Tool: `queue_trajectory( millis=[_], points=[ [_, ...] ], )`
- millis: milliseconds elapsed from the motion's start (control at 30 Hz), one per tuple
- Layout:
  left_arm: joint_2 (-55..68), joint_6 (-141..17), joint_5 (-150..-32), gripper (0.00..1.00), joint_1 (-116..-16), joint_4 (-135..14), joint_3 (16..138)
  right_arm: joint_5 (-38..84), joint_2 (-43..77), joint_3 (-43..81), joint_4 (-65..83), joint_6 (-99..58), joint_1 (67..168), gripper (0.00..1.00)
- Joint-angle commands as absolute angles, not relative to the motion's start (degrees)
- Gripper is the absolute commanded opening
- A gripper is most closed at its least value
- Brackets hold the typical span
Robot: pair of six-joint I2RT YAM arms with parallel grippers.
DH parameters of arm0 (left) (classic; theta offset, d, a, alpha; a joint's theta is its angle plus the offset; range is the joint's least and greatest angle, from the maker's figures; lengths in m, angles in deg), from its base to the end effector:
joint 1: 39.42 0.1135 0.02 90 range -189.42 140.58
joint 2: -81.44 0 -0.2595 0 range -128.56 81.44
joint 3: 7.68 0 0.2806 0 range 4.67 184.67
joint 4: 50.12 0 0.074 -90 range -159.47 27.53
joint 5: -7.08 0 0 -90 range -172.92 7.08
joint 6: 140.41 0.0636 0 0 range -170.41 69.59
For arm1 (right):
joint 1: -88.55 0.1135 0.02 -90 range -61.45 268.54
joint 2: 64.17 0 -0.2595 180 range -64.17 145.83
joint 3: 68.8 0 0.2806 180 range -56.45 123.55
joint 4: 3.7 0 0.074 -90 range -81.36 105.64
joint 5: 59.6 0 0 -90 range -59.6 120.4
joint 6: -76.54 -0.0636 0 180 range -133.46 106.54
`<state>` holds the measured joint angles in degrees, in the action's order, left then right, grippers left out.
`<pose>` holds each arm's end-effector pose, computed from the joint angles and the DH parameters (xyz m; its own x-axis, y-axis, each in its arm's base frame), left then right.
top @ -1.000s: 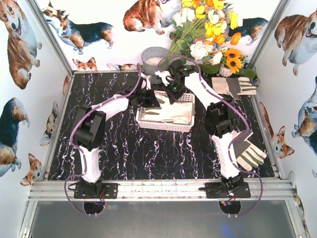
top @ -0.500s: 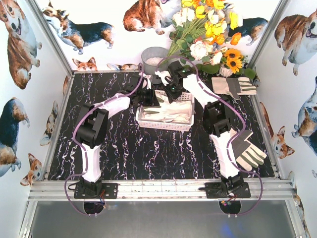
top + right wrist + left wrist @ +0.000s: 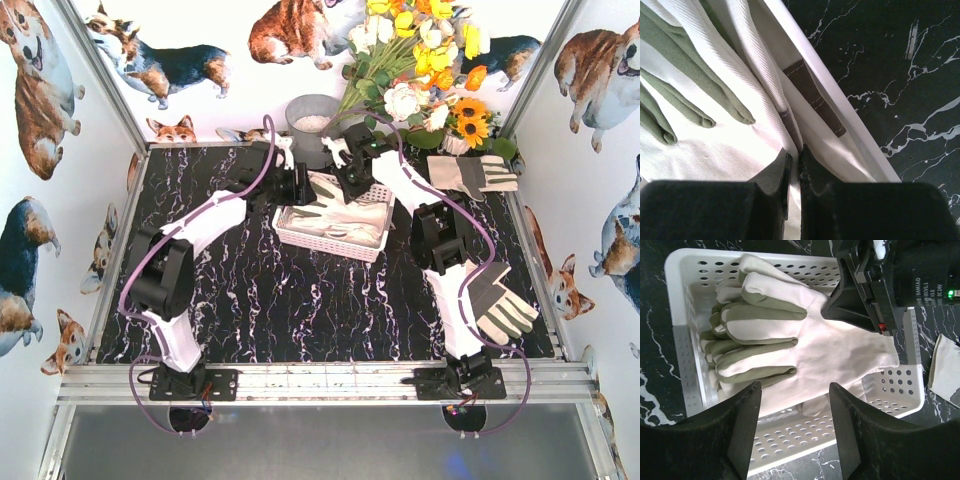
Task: Put the gloves into the storage basket
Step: Place the glove in the bin.
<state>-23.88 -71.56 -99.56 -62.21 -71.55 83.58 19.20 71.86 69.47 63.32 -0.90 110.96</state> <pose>0.4268 -0.1991 0.2173 -0.7106 -0.0764 -0.6994 0.3535 0.8207 -0.4488 0.4994 0.2193 0.1812 -0.7184 -0.5270 -0.4541 -0.6216 0.7794 0.0789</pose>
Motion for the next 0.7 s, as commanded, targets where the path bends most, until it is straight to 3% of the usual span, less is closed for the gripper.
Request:
queue_trajectory(
  millis=[0,667],
  points=[
    [-21.8,-69.9,-96.8,0.51,-61.6,-70.8,81.3,20.1,71.0,68.7,58.3,-4.6,110.5,0.0],
    [-23.9,-70.0,-97.2,0.51,-61.4,-69.5,75.0,19.8,66.6,62.4,53.1,-13.3,107.9,0.0]
  ],
)
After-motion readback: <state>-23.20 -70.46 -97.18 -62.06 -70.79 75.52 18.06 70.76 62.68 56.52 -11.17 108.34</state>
